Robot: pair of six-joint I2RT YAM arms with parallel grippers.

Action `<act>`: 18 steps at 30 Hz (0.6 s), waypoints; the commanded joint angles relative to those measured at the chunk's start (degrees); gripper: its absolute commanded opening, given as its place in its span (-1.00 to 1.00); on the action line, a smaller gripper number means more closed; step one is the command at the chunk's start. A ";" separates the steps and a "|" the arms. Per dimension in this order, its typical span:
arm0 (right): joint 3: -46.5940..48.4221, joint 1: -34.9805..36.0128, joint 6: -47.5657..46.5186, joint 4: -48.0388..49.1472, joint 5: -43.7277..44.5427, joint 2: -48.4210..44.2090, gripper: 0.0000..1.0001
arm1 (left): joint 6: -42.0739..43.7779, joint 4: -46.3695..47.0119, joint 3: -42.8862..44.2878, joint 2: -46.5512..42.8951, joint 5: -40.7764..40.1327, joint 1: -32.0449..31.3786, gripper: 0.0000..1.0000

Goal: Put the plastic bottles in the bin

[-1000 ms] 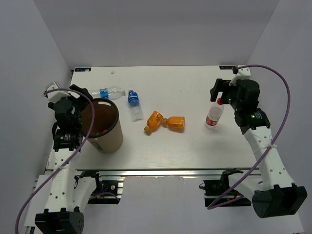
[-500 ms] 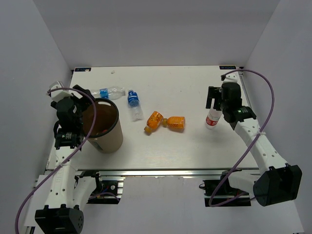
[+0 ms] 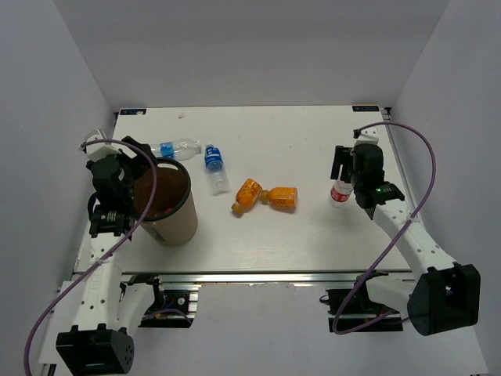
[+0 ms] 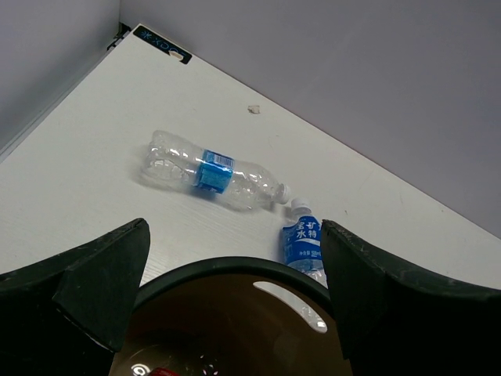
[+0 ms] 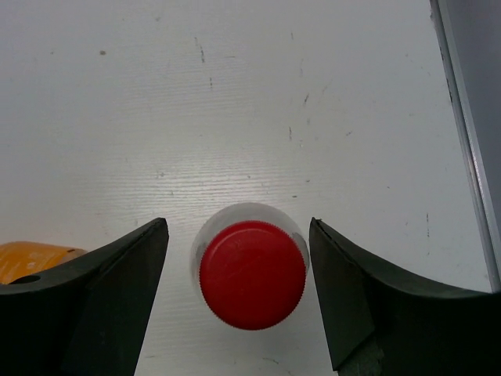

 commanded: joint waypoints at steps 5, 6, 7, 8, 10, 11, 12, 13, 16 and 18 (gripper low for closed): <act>0.31 0.13 -1.01 6.56 0.35 1.36 0.48 | 0.25 0.78 -0.24 0.03 1.32 -0.01 0.96; 0.40 0.22 -0.83 6.56 0.79 1.45 0.41 | 0.25 0.77 -0.24 0.11 1.32 0.07 0.96; 0.31 0.22 -0.66 6.56 1.05 1.45 0.32 | 0.25 0.86 -0.24 0.11 1.32 0.07 0.96; 0.40 0.22 -0.40 6.56 1.84 1.37 0.16 | 0.25 0.86 -0.16 0.20 1.41 -0.01 0.96; 0.48 0.13 0.04 6.29 2.72 0.84 -0.10 | 0.16 0.86 -0.16 0.20 1.41 0.07 0.96; 0.75 0.22 -0.04 5.94 2.81 0.67 -0.31 | 0.16 0.95 -0.16 0.20 1.49 0.07 0.96; 1.10 0.22 -0.22 5.77 2.90 0.32 -0.39 | 0.25 1.04 -0.16 0.20 1.41 0.07 0.96; 1.45 0.22 -0.30 5.50 2.90 -0.30 -0.45 | 0.25 1.04 -0.07 0.29 1.41 0.07 0.96; 5.92 0.22 -1.36 3.31 2.47 -1.61 -0.68 | 0.25 0.78 0.28 0.55 1.23 0.07 0.96; 10.91 0.13 -2.06 2.08 -0.86 -2.58 -0.83 | 0.25 0.51 0.46 0.38 0.88 0.07 0.96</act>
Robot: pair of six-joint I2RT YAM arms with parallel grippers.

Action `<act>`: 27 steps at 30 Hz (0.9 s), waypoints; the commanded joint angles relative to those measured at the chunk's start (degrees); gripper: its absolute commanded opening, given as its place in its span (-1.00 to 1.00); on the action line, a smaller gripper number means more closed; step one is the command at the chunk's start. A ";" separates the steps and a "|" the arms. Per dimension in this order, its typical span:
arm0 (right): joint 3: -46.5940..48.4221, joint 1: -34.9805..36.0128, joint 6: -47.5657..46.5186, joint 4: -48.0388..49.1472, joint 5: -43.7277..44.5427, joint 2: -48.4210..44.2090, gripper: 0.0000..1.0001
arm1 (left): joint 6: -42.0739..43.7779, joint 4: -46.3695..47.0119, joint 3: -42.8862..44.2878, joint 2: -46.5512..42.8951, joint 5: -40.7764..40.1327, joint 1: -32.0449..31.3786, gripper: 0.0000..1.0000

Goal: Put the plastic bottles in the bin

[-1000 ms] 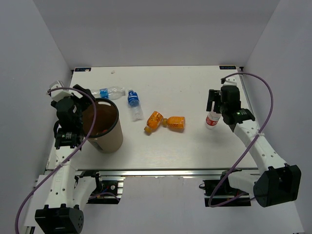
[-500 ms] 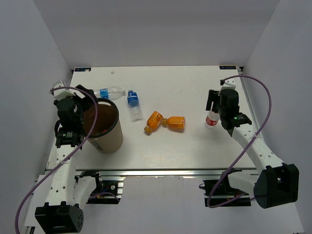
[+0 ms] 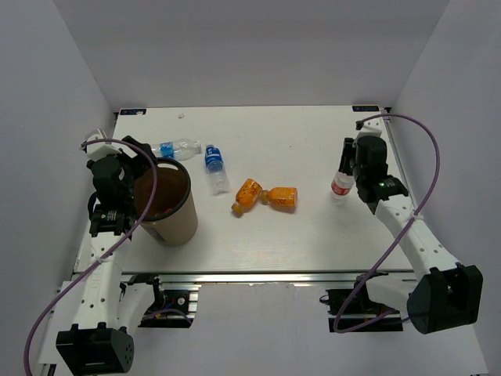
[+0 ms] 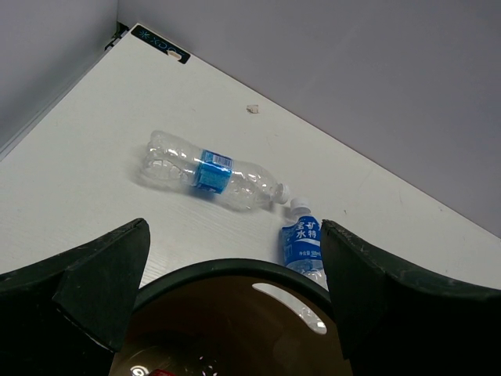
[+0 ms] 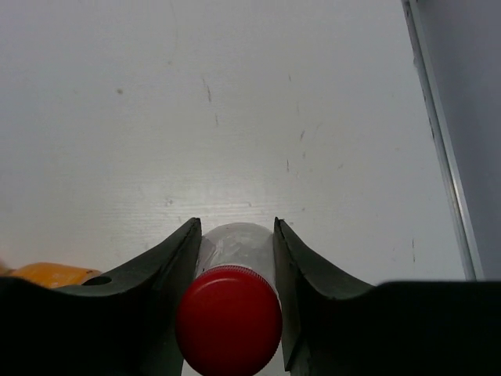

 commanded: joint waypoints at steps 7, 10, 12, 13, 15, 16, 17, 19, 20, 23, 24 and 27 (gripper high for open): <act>23.26 0.55 -3.90 6.27 -35.69 -4.97 -0.96 | 0.34 0.56 0.22 -0.39 0.29 0.07 0.96; 27.84 3.78 -0.04 11.42 -56.52 -1.63 -1.00 | -0.10 -0.06 0.66 -0.04 -0.93 0.07 0.96; 29.25 7.56 0.59 14.08 -62.72 0.04 -1.00 | -0.28 -0.67 1.18 0.14 -1.64 0.07 0.96; 30.30 12.71 -0.28 15.58 -62.72 1.53 -1.00 | -0.54 -0.93 1.45 0.49 -1.73 0.07 0.96; 30.49 17.40 -2.39 18.47 -61.41 2.77 -1.00 | -1.33 -1.11 2.15 0.84 -1.73 0.07 0.96; 30.49 20.90 -2.31 22.23 -61.15 4.26 -1.00 | -1.42 -1.20 2.33 1.10 -2.51 0.07 0.96; 30.58 22.16 -2.40 24.01 -61.40 5.05 -1.00 | -2.20 -2.07 2.68 1.63 -3.39 0.07 0.96; 31.10 26.01 -1.34 27.09 -60.88 7.94 -1.00 | -2.82 -3.04 3.64 2.16 -4.80 0.07 0.96; 32.50 27.25 -1.52 28.76 -61.05 9.09 -1.00 | -3.61 -3.74 3.91 2.33 -6.03 0.16 0.96; 36.01 32.00 -3.27 29.04 -61.75 14.19 -1.00 | -4.14 -4.19 4.70 1.99 -6.91 0.07 0.96; 38.46 33.06 -3.45 29.12 -61.50 15.42 -1.00 | -4.23 -4.19 4.79 1.63 -7.27 0.07 0.96; 41.38 36.05 -3.28 31.40 -60.71 19.03 -1.00 | -4.41 -4.45 4.79 0.49 -8.15 0.07 0.96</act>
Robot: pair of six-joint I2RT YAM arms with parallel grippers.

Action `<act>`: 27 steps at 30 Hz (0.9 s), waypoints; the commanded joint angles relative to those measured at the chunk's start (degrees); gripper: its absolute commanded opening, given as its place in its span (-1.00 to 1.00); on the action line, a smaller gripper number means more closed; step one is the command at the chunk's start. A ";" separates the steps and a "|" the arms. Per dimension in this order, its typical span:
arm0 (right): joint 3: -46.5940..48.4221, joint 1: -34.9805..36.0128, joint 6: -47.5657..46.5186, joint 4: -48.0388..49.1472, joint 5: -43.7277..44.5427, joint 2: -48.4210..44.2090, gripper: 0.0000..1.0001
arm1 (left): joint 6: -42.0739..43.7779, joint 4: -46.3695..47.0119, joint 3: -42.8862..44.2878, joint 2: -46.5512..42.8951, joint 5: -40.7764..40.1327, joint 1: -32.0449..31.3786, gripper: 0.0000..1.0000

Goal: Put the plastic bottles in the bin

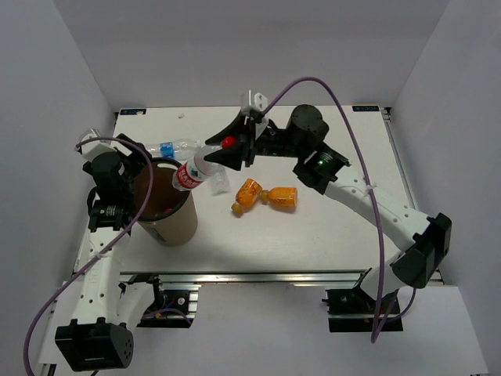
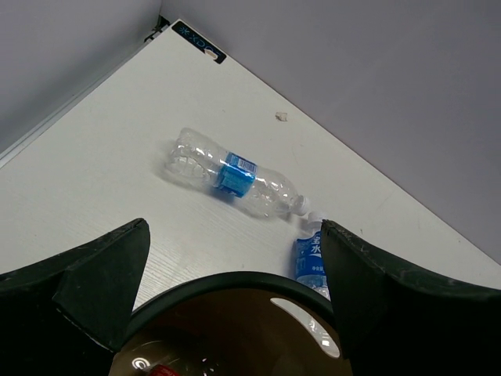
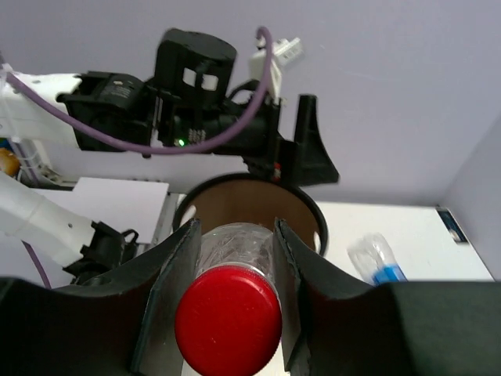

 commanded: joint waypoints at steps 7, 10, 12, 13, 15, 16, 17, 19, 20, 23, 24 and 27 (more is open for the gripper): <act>10.94 6.04 -2.23 6.17 0.65 7.39 -1.00 | -0.71 -1.48 2.40 -2.00 -2.77 0.07 0.96; 14.01 8.50 -6.36 1.17 3.20 10.91 -1.00 | -0.54 -1.40 2.67 -2.09 -2.60 0.07 0.96; 14.38 9.12 -6.37 0.97 3.91 12.67 -1.00 | -0.45 -1.48 2.84 -2.18 -2.60 0.07 0.96; 14.55 9.21 -6.19 1.23 3.82 13.11 -1.00 | -0.45 -1.48 2.84 -2.35 -2.69 0.07 0.96; 14.90 9.38 -6.02 0.97 4.43 14.43 -0.90 | -0.45 -1.57 2.84 -2.44 -2.77 0.07 0.96; 15.69 9.30 -6.02 0.10 4.52 14.96 -0.56 | -0.45 -1.57 2.84 -2.53 -2.77 0.07 0.96; 16.22 9.47 -6.02 -0.69 4.61 15.83 -0.41 | -0.36 -1.57 2.93 -2.44 -2.77 0.07 0.96; 17.45 9.47 -6.45 -2.62 4.78 16.54 0.06 | -0.36 -1.75 3.11 -2.53 -2.86 0.07 0.96; 18.41 9.47 -6.63 -4.46 4.87 16.72 0.26 | -0.36 -1.75 3.20 -2.36 -2.78 0.07 0.96; 17.90 9.47 -7.86 -5.80 6.80 15.41 0.79 | -0.01 -1.49 3.81 -2.36 -1.73 0.07 0.96; 17.72 9.47 -8.91 -6.15 8.20 14.88 0.79 | 0.16 -1.31 4.16 -2.18 -1.28 0.07 0.96; 15.71 9.38 -9.96 -6.93 10.76 12.08 0.79 | 0.69 -0.78 4.95 -1.48 0.56 0.07 0.96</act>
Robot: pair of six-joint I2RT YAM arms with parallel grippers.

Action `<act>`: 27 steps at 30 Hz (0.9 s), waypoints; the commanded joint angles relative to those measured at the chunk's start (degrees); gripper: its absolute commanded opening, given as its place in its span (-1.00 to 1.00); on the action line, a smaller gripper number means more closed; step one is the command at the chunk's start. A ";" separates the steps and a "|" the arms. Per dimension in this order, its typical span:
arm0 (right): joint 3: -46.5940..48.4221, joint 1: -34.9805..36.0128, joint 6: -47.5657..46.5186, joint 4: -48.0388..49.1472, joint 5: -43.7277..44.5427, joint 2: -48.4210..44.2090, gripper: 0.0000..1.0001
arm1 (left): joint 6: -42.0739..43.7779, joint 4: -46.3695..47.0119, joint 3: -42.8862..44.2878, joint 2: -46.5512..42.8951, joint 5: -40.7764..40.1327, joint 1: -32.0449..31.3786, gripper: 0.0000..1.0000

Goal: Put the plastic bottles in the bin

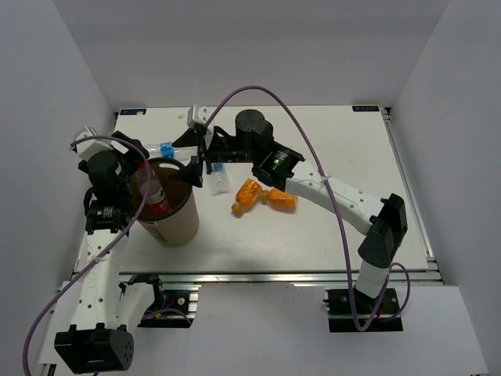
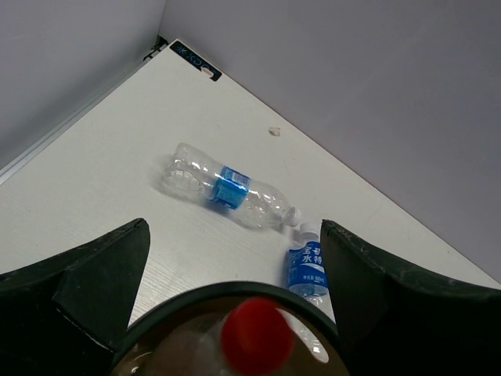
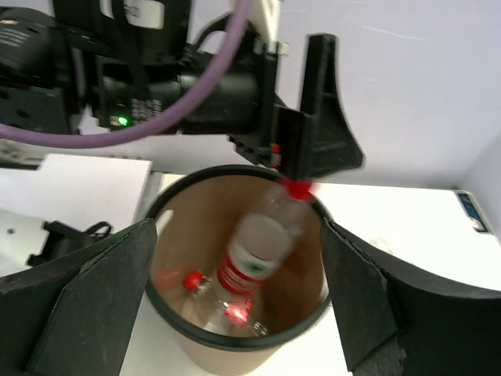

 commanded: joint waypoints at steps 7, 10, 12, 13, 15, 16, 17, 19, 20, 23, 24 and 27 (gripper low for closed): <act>-12.75 -4.00 -3.14 0.41 16.30 -17.27 0.79 | 13.62 3.00 9.76 11.70 11.62 0.33 0.96; -20.57 -9.62 -1.82 0.41 16.84 -23.78 0.79 | 18.66 3.95 17.14 19.10 26.79 4.45 0.96; -23.92 -14.89 -0.68 0.49 16.67 -27.91 0.79 | 23.46 4.66 24.69 27.01 44.03 8.67 0.96; -26.72 -16.83 -0.50 0.49 15.97 -29.23 0.79 | 26.80 3.36 27.59 29.82 49.98 9.56 0.96; -29.28 -21.67 -0.32 0.32 15.53 -32.48 0.79 | 35.59 -1.72 37.40 38.61 57.48 10.09 0.96; -30.25 -22.98 -0.76 0.06 15.27 -33.45 0.79 | 44.33 -9.15 40.59 41.42 62.56 10.09 0.96; -32.09 -24.74 -1.20 -0.29 15.35 -34.94 0.79 | 49.55 -13.23 43.58 46.76 63.65 10.09 0.96; -33.42 -25.81 -2.52 -0.73 16.05 -36.09 0.79 | 57.99 -21.13 49.84 51.27 62.96 10.00 0.96; -33.95 -26.42 -2.78 -1.78 16.49 -36.62 0.79 | 60.48 -23.09 51.51 53.38 62.53 10.18 0.96; -33.78 -27.21 -3.40 -4.76 19.21 -36.01 0.79 | 65.15 -27.94 57.66 61.29 62.17 10.35 0.96; -33.78 -27.48 -3.40 -5.30 19.91 -35.66 0.79 | 65.42 -28.73 59.42 65.23 61.91 10.36 0.96; -34.04 -28.71 -2.78 -6.36 20.98 -33.99 0.79 | 66.73 -33.28 66.97 72.97 61.47 10.53 0.96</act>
